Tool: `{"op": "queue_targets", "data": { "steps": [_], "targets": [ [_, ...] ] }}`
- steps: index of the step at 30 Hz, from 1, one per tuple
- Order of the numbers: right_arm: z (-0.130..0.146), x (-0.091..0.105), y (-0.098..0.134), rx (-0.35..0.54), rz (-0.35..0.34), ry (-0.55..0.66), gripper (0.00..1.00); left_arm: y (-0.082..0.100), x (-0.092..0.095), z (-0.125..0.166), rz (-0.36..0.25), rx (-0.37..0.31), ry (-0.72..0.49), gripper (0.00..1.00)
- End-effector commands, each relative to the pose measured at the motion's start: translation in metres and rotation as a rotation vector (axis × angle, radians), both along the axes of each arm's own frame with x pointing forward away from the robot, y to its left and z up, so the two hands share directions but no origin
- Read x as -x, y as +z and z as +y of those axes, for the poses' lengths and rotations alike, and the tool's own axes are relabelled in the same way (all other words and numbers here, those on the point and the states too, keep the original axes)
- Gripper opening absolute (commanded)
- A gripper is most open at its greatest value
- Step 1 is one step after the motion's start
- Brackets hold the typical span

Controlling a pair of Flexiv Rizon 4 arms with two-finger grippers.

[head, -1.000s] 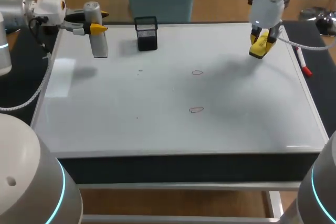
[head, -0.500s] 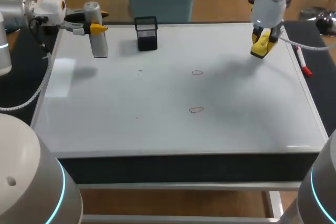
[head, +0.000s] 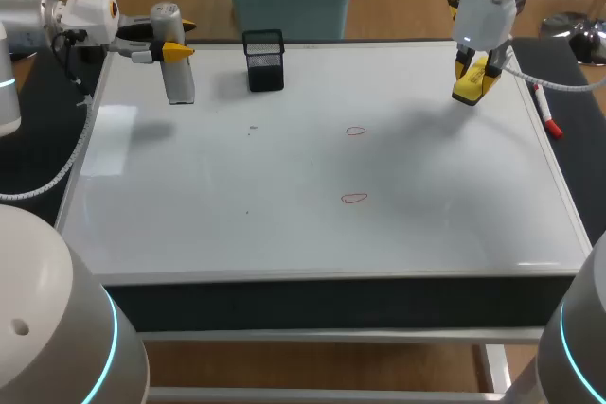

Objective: Pick up the inspection probe, press it on each red-marked spot on the whiteboard one by one, put down the probe, pick up the eraser, and wipe off all the red marks.

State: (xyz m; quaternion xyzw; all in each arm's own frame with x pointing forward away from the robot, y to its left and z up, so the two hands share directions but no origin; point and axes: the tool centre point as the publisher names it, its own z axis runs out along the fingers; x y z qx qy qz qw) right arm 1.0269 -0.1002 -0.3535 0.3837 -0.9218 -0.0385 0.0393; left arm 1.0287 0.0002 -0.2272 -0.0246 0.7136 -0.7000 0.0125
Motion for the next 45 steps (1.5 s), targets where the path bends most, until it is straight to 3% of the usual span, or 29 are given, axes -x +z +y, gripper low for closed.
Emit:
{"op": "queue_targets", "data": {
  "steps": [1,8,15,21,35,45],
  "targets": [
    [-0.001,0.0,0.001,0.003,-0.001,0.002,0.0,0.002,0.001,-0.001,-0.002,-0.001,0.0,0.0],
    [-0.001,0.0,0.001,0.003,-0.001,0.002,0.0,0.008,0.005,-0.014,-0.027,-0.01,-0.034,0.0],
    [-0.001,0.0,0.001,0.003,-0.001,0.002,0.0,0.018,0.01,-0.047,-0.064,-0.015,-0.115,0.0],
    [-0.001,0.0,0.001,0.003,-0.001,0.002,0.0,0.02,0.02,-0.095,-0.083,-0.005,-0.209,0.0],
    [-0.001,0.0,0.001,0.003,-0.001,0.002,0.0,0.009,0.055,-0.202,-0.051,0.028,-0.321,0.0],
    [-0.001,0.0,0.001,0.003,-0.001,0.002,0.0,-0.005,0.057,-0.257,-0.021,0.034,-0.351,0.0]
  ]
}}
